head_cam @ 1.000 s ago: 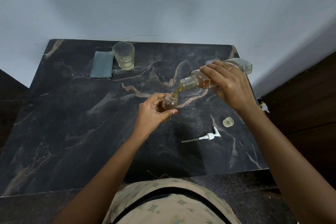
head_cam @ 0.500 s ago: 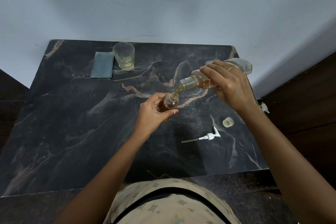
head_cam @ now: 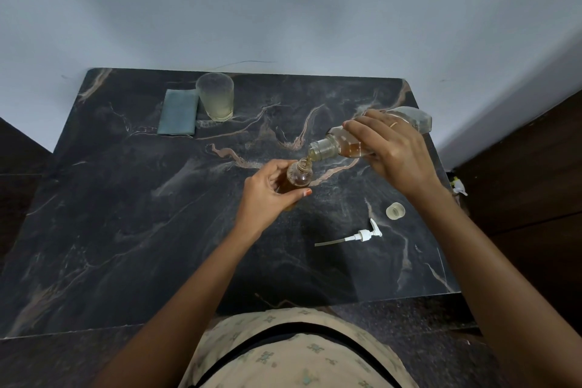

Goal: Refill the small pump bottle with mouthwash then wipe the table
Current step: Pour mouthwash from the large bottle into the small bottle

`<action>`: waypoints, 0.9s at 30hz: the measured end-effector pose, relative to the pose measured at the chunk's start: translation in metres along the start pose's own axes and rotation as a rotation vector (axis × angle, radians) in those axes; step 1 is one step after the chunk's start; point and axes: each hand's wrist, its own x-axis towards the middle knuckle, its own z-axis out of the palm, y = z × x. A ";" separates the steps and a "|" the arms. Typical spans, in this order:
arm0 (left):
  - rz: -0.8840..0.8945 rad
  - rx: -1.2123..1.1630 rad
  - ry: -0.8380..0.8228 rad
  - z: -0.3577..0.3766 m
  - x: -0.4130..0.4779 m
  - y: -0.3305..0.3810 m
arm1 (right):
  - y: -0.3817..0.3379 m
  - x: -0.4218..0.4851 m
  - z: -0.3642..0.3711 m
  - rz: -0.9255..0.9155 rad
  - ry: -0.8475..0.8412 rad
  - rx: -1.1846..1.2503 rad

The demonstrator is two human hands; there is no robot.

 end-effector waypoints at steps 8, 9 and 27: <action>-0.008 0.004 0.000 0.002 -0.002 0.001 | -0.001 -0.003 -0.001 0.006 -0.022 0.006; -0.010 0.005 0.001 0.002 -0.002 0.000 | -0.002 -0.002 -0.001 0.006 -0.023 0.007; -0.011 -0.027 0.007 0.005 -0.003 -0.005 | -0.018 -0.022 0.026 0.289 -0.033 0.230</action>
